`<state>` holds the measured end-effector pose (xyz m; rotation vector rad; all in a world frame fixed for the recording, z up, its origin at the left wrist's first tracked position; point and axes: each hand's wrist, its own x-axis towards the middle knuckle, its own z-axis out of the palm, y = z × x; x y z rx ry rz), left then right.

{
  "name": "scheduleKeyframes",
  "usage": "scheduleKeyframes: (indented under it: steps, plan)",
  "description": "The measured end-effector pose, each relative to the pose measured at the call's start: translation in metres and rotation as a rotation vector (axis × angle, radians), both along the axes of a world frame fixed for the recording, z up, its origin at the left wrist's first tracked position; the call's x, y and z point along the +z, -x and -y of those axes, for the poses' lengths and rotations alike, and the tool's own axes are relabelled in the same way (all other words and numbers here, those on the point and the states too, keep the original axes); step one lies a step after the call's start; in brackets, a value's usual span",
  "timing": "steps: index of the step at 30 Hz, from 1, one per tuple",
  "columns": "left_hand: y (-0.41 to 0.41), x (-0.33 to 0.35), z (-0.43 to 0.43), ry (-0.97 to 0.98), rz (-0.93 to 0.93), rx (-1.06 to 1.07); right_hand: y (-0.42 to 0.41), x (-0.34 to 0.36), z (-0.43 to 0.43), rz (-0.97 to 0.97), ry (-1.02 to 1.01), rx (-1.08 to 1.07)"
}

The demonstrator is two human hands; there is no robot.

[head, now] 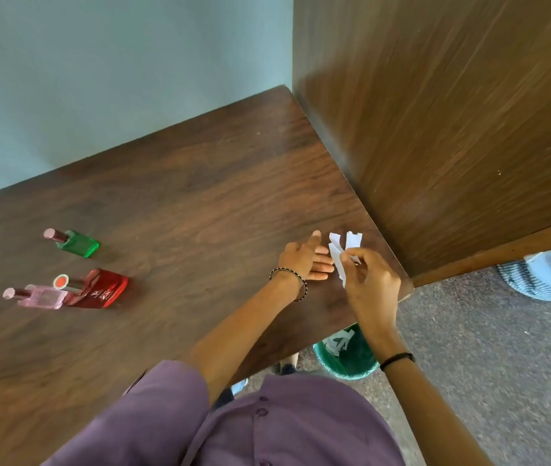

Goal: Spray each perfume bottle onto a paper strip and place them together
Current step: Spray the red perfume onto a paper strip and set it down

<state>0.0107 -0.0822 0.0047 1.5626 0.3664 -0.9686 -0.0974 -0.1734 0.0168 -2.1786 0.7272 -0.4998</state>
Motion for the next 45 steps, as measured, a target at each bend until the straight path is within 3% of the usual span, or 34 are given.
scheduleKeyframes:
  steps: [4,19,25,32,39,42,45]
  plan:
    - [-0.012,0.008,-0.032,0.064,-0.01,0.107,-0.011,0.001,-0.021,0.029,0.058,0.22]
    - [-0.024,0.002,-0.208,-0.083,0.147,0.596,-0.1,0.021,-0.153,-0.157,-0.067,0.785]
    - [-0.012,-0.006,-0.27,-0.116,0.12,0.654,-0.148,0.029,-0.239,-0.18,-0.121,1.006]
    - [-0.003,-0.011,-0.303,-0.098,0.013,0.666,-0.197,0.013,-0.307,-0.392,-0.022,1.294]
    - [0.001,-0.014,-0.321,-0.126,0.113,0.571,-0.2,0.002,-0.311,-0.363,-0.097,1.23]
    - [-0.001,-0.015,-0.324,-0.163,0.121,0.559,-0.195,0.013,-0.286,-0.315,-0.282,1.094]
    - [-0.006,-0.017,-0.321,-0.226,0.112,0.584,-0.183,0.021,-0.256,-0.3,-0.61,0.946]
